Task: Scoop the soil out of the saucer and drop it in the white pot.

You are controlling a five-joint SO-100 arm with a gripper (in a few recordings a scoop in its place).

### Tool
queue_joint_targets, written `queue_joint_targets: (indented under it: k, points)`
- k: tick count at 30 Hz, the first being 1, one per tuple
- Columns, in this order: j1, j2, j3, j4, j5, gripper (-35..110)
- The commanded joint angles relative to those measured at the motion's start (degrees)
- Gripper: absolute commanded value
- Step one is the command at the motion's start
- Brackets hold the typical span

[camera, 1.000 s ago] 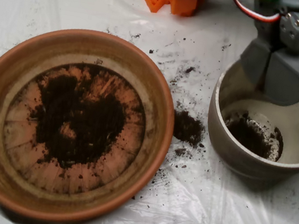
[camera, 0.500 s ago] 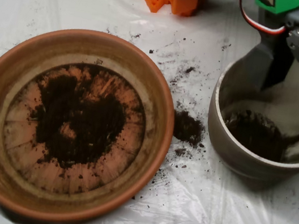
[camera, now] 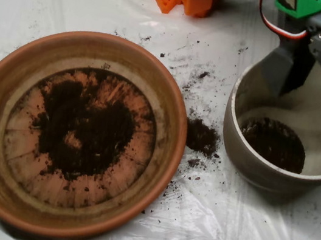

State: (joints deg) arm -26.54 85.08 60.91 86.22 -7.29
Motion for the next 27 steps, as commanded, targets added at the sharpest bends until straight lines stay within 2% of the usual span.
queue_joint_targets:
  k: [1, 10, 17, 22, 27]
  points:
    - [0.09, 8.53, -0.44, -0.53, -0.26, 43]
    - [3.52, 13.45, -0.88, -1.14, 0.70, 43]
    - [14.68, 20.74, 0.35, -3.69, 6.68, 44]
    - [23.38, 29.00, 9.67, -7.29, 9.23, 44]
    - [32.17, 38.58, 28.04, -14.33, 7.82, 44]
